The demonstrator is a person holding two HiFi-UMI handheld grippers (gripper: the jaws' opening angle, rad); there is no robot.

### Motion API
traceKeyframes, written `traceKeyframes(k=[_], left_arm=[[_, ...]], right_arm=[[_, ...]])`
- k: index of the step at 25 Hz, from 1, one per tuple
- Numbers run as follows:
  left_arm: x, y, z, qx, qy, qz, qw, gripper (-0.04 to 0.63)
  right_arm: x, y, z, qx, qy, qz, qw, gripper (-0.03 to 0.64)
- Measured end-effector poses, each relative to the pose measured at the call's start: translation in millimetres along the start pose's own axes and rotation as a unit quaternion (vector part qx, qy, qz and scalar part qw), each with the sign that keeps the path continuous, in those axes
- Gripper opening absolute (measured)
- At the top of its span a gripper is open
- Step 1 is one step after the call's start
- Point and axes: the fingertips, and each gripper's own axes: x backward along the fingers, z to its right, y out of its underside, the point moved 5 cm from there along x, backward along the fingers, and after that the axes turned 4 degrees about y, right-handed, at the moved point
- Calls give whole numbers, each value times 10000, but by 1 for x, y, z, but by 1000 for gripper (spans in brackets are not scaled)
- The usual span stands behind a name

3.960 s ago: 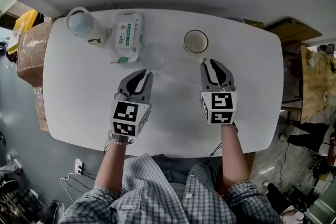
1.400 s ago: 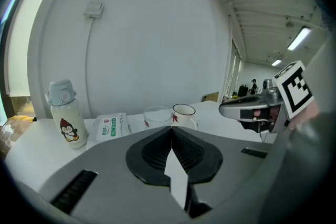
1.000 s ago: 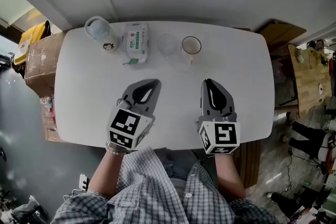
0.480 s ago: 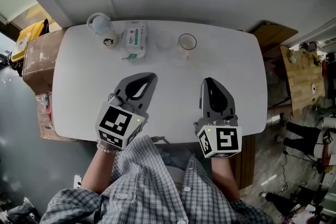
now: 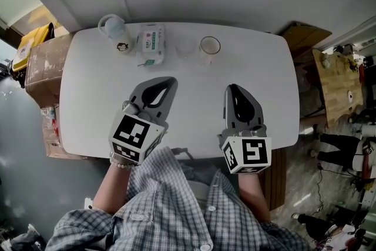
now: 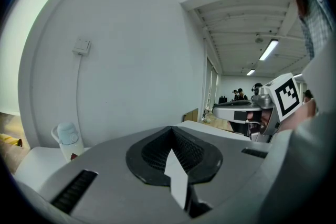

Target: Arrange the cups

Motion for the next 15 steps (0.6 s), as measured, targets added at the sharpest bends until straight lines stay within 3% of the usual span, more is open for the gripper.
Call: traceKeyframes(k=[15], left_arm=[[2,3,5,-6,117,36,9999,10]], right_arm=[[9,1,-4,105,88,-76,9999,35]])
